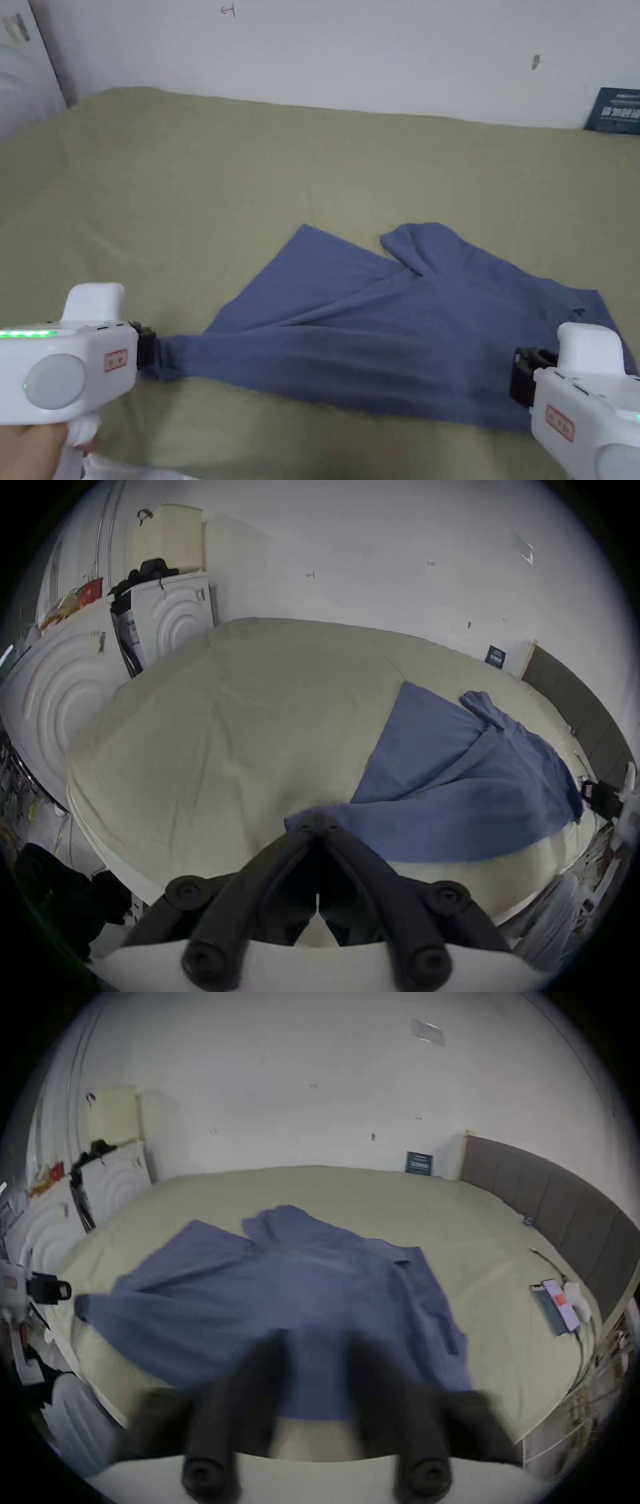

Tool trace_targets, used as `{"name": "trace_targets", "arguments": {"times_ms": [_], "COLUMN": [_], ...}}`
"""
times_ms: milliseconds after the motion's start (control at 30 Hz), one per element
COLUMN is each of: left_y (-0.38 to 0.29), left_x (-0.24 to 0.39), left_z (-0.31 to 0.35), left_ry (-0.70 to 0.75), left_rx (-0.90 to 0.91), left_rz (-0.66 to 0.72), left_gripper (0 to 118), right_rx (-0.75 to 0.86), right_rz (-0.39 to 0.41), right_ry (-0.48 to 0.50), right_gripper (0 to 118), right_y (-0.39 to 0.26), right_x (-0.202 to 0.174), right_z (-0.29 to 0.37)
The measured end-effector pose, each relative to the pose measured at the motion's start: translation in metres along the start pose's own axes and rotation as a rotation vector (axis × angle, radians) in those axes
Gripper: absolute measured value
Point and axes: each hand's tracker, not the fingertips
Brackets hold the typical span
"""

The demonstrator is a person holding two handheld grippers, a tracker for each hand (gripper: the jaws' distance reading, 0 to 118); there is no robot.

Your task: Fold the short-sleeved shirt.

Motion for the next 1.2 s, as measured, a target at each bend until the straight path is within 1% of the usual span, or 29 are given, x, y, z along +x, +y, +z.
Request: {"name": "trace_targets", "arguments": {"times_ms": [33,67,233,300,433,467,500,533,567,600,633,700,733,767,833,867,900,933,1033,1200], "left_y": [-0.003,-0.005,0.001,0.006,0.026,0.029,0.032,0.035,0.035,0.032,0.027,0.017,0.012,0.022,0.023,0.023,0.025,0.026,0.023,0.018], "left_x": [-0.004,-0.007,-0.025,-0.029,-0.030,-0.030,-0.028,-0.027,-0.026,-0.024,-0.013,0.002,0.009,-0.007,-0.008,-0.005,-0.007,-0.005,-0.003,0.003], "left_z": [0.002,0.003,-0.009,-0.014,-0.037,-0.045,-0.052,-0.061,-0.072,-0.073,-0.069,-0.070,-0.067,-0.080,-0.082,-0.079,-0.079,-0.078,-0.077,-0.077], "left_ry": [-0.003,0.006,0.031,0.005,-0.031,-0.035,-0.041,-0.050,-0.058,-0.047,-0.028,-0.002,-0.005,-0.018,-0.064,-0.062,-0.056,-0.041,-0.043,-0.008], "left_rx": [0.005,0.004,-0.013,-0.030,-0.070,-0.088,-0.101,-0.141,-0.188,-0.192,-0.167,-0.218,-0.226,-0.244,-0.234,-0.229,-0.223,-0.220,-0.217,-0.184], "left_rz": [0.021,0.038,0.049,0.069,0.064,0.060,0.057,0.039,0.029,0.018,0.021,-0.026,-0.040,-0.060,-0.049,-0.042,-0.049,-0.089,-0.091,-0.130], "left_gripper": [0,0,0,0,0,1,7,34,78,118,114,97,91,81,29,7,7,7,7,7], "right_rx": [-0.030,-0.046,-0.058,-0.063,-0.081,-0.085,-0.087,-0.092,-0.093,-0.096,-0.099,-0.104,-0.109,-0.112,-0.111,-0.110,-0.106,-0.099,-0.076,-0.077], "right_rz": [0.021,0.026,0.078,0.079,0.083,0.092,0.097,0.104,0.108,0.113,0.115,0.117,0.118,0.117,0.111,0.108,0.106,0.103,0.113,0.107], "right_ry": [0.047,0.062,0.077,0.084,0.109,0.115,0.119,0.124,0.127,0.131,0.133,0.136,0.137,0.137,0.137,0.135,0.134,0.131,0.115,0.091], "right_gripper": [0,0,0,0,0,0,0,0,0,0,0,0,0,0,0,0,0,0,0,0], "right_y": [-0.002,-0.005,-0.017,-0.018,-0.020,-0.021,-0.022,-0.022,-0.023,-0.024,-0.025,-0.027,-0.027,-0.027,-0.026,-0.024,-0.021,-0.018,-0.002,0.042], "right_x": [-0.008,-0.014,-0.040,-0.045,-0.052,-0.054,-0.056,-0.057,-0.058,-0.059,-0.060,-0.060,-0.061,-0.061,-0.061,-0.061,-0.060,-0.059,-0.051,-0.014], "right_z": [-0.003,-0.008,-0.018,-0.021,-0.027,-0.028,-0.029,-0.030,-0.030,-0.030,-0.031,-0.033,-0.034,-0.035,-0.036,-0.037,-0.037,-0.037,-0.041,-0.082]}}
